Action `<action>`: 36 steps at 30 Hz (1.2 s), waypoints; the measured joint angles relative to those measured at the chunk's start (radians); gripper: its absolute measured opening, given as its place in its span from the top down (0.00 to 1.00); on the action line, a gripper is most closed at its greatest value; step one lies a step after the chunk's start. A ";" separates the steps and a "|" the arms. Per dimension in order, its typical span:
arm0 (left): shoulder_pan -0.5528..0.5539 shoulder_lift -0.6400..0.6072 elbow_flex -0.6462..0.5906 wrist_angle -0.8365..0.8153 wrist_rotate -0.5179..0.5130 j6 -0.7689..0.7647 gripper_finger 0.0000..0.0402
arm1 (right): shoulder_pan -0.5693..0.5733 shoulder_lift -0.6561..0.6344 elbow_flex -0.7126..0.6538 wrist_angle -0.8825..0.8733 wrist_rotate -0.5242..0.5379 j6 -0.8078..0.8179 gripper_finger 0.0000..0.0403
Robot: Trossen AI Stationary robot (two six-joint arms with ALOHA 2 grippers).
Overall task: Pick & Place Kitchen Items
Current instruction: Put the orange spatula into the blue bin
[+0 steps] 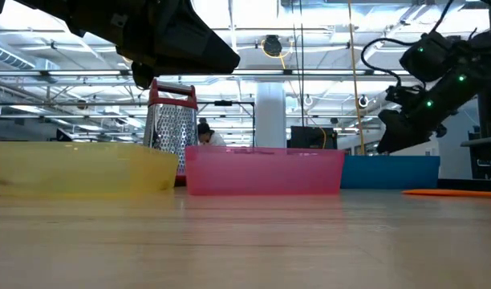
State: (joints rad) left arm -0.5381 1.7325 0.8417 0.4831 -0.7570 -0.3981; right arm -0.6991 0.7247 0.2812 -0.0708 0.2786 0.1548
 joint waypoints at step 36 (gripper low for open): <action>0.000 0.000 0.000 0.000 0.000 0.001 0.86 | 0.657 0.000 -0.020 0.384 -0.310 0.043 0.59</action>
State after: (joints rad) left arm -0.5381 1.7325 0.8417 0.4831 -0.7574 -0.3973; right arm -0.0426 0.7242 0.2607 0.3127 -0.0315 0.1974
